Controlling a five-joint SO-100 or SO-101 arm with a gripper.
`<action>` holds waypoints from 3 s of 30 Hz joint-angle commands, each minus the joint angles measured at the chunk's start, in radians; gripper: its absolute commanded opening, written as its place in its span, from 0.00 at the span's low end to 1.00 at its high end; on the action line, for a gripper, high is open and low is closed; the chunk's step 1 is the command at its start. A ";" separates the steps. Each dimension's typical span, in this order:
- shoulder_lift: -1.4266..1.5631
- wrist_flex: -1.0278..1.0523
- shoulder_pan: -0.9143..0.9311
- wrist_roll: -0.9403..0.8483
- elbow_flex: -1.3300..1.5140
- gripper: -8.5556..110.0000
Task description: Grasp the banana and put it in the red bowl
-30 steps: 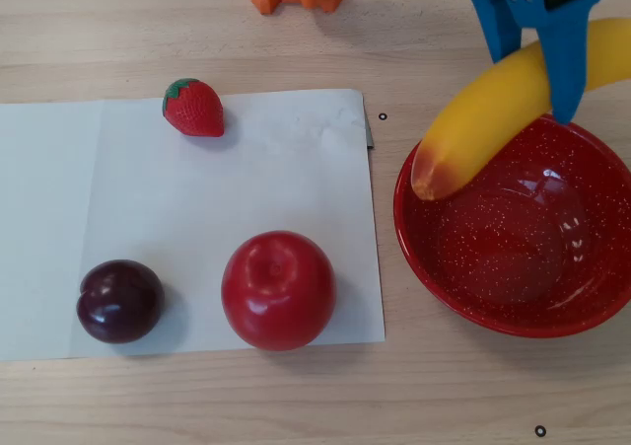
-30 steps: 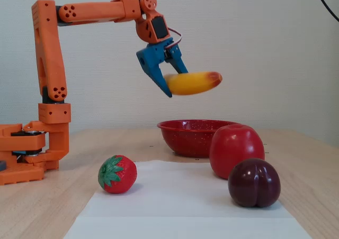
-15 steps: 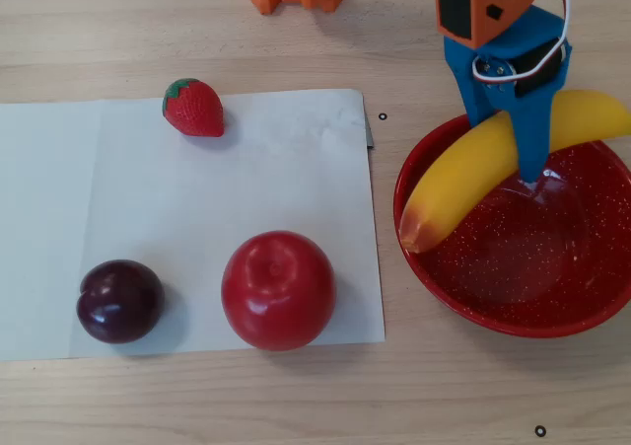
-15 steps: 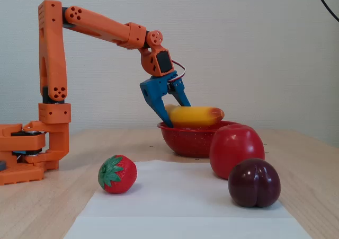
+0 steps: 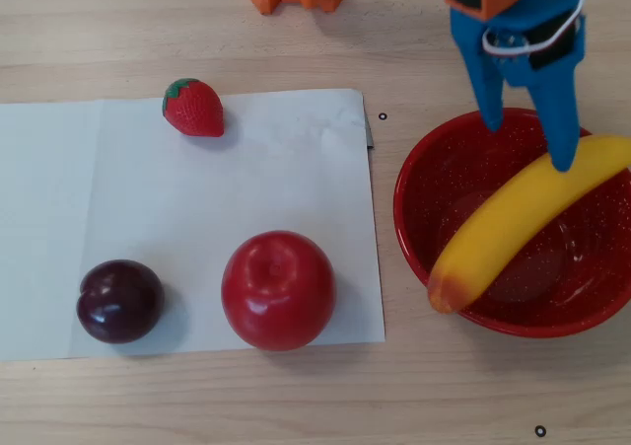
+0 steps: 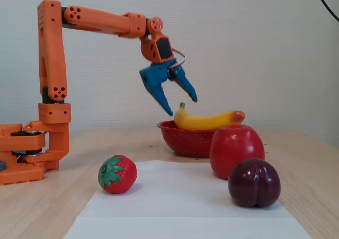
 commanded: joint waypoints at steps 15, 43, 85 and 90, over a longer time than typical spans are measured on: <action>0.241 0.388 -0.209 -0.071 -0.287 0.08; 1.207 -0.123 -0.520 0.044 0.828 0.08; 1.678 -0.321 -0.569 -0.087 1.661 0.08; 1.677 -0.287 -0.569 -0.081 1.661 0.08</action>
